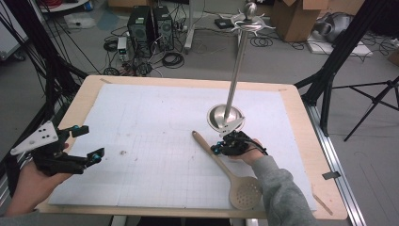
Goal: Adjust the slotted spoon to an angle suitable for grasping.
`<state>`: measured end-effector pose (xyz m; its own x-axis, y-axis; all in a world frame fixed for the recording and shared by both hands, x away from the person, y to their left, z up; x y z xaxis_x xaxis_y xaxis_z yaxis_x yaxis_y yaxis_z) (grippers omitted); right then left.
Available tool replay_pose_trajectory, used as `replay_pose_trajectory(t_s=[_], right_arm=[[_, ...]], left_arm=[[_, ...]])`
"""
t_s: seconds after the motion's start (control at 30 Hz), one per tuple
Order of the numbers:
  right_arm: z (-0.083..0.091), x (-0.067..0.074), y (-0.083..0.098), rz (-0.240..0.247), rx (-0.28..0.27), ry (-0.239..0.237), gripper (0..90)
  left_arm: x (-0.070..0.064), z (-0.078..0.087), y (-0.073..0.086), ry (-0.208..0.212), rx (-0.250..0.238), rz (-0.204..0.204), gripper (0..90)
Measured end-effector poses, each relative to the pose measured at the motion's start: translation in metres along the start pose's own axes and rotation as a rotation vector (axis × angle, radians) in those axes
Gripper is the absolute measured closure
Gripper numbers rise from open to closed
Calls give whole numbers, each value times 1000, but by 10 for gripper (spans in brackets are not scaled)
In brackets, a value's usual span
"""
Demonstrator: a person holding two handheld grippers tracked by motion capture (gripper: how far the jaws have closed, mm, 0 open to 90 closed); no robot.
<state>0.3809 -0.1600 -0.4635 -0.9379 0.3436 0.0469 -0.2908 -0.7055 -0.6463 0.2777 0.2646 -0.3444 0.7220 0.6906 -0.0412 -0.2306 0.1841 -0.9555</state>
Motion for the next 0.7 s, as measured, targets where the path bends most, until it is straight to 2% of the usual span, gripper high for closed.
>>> replay_pose_trajectory(t_s=[0.33,0.43,0.63,0.7], right_arm=[[-12,1,-10,52,-2,-17,900],[-15,4,-13,74,-13,-48,900],[-25,17,-26,167,-22,-135,900],[-27,20,-28,180,-22,-150,900]], left_arm=[[0,6,4,-15,7,5,47],[1,7,5,-19,8,6,47],[3,9,7,-26,10,11,47],[3,10,7,-24,10,9,47]])
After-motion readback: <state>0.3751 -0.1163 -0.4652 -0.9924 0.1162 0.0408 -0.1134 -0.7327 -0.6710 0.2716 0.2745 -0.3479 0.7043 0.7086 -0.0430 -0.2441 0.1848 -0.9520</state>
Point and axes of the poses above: each handheld gripper's, and its own axes: z roughly backward along the jaws, y roughly out of its underside, x roughly to its left, the point moved 5 cm from there along -z, roughly forward along the jaws, and after that the axes turned 1 degree about x, right-handed, at the moved point
